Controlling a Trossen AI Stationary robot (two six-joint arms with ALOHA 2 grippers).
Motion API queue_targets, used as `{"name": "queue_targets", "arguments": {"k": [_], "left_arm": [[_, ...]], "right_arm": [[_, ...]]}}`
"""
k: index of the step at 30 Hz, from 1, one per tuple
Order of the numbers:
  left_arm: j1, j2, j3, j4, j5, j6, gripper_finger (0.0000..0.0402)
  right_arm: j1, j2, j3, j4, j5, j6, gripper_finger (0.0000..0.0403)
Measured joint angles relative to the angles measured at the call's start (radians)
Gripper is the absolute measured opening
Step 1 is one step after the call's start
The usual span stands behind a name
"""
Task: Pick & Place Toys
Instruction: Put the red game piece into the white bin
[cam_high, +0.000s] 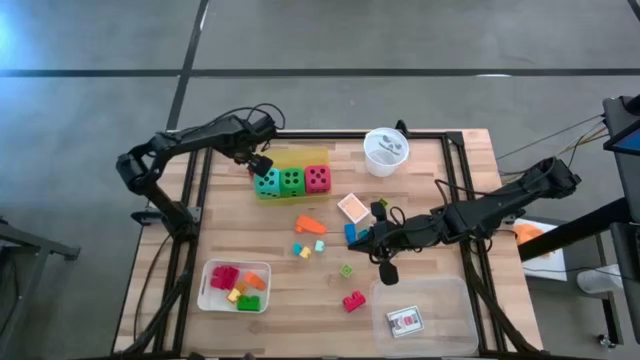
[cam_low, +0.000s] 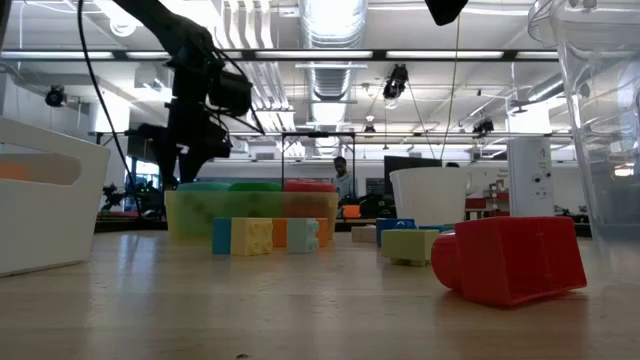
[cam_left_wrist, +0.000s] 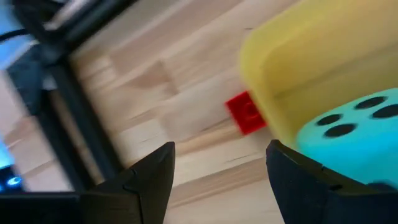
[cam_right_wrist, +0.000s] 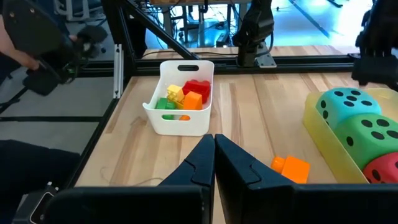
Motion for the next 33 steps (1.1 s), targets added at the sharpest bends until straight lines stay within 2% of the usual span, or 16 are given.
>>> {"name": "queue_targets", "arguments": {"k": [4,9,20,27,33], "left_arm": [[0.002,0.041,0.0,0.055,0.104,0.059,0.0239],[0.006,0.073,0.001,0.064,0.11,0.098,0.0239],[0.01,0.008,0.081,0.052,0.097,0.118,0.0239],[0.042,-0.021,0.084,-0.062,-0.012,0.059,0.0238],[0.058,0.008,0.079,-0.07,-0.017,0.002,0.0201]], "right_arm": [[0.0,0.0,0.0,0.0,0.0,0.0,0.0009],[0.0,0.0,0.0,0.0,0.0,0.0,0.0009],[0.0,0.0,0.0,0.0,0.0,0.0,0.0009],[-0.001,0.0,0.0,0.0,0.0,0.0,0.0009],[-0.001,0.0,0.0,0.0,0.0,0.0,0.0009]]}}
